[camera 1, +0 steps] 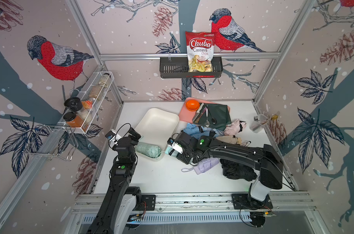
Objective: Put the umbrella into the storage box
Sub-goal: Pick up the umbrella from the center of the board, then place the umbrella in the storage box.
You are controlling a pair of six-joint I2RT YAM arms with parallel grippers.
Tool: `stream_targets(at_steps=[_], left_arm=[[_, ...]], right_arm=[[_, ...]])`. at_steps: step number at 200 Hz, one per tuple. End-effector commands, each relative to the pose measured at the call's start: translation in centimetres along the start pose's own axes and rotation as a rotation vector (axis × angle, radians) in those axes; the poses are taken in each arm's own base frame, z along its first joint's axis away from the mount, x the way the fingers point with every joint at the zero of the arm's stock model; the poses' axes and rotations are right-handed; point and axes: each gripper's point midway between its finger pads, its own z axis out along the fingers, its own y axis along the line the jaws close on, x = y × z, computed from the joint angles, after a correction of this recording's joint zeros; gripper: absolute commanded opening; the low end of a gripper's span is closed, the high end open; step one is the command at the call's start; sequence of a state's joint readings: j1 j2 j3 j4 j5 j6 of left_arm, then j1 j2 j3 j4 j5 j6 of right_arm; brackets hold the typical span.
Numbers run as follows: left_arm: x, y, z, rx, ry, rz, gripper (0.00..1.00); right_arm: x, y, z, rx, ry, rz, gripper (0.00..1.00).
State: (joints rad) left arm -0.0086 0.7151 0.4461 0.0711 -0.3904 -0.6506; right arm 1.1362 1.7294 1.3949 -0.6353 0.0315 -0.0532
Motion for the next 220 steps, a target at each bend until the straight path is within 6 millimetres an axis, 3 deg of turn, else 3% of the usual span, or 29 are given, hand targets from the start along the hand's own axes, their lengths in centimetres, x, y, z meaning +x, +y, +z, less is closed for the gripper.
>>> stream_targets(at_steps=[1, 31, 50, 84, 112, 144, 176, 220], left_arm=[[-0.8, -0.4, 0.0, 0.016, -0.033, -0.014, 0.98], [-0.8, -0.4, 0.0, 0.02, -0.035, -0.02, 0.98], [-0.9, -0.5, -0.1, 0.022, -0.038, -0.02, 0.98], [-1.1, 0.0, -0.1, -0.006, -0.05, -0.012, 0.98], [-1.0, 0.2, -0.1, -0.005, -0.054, -0.018, 0.98], [-0.9, 0.2, 0.0, -0.004, -0.052, -0.017, 0.98], [-1.1, 0.1, -0.1, -0.003, -0.056, -0.015, 0.98], [-1.3, 0.0, -0.3, -0.001, -0.058, -0.016, 0.98]], right_arm=[[-3.7, -1.4, -1.2, 0.014, -0.131, 0.03, 0.43], [-8.2, -5.6, -1.3, 0.086, -0.238, 0.126, 0.42], [-10.5, -8.0, 0.0, 0.112, -0.264, 0.173, 0.4], [-15.1, -9.1, 2.1, 0.119, -0.321, 0.162, 0.38], [-18.1, -8.7, 3.2, 0.086, -0.375, 0.142, 0.36], [-19.6, -7.5, 4.9, 0.033, -0.414, 0.123, 0.36], [-19.8, -4.9, 6.2, -0.141, -0.413, 0.095, 0.4], [-18.5, -1.5, 8.2, -0.365, -0.33, 0.054, 0.42]])
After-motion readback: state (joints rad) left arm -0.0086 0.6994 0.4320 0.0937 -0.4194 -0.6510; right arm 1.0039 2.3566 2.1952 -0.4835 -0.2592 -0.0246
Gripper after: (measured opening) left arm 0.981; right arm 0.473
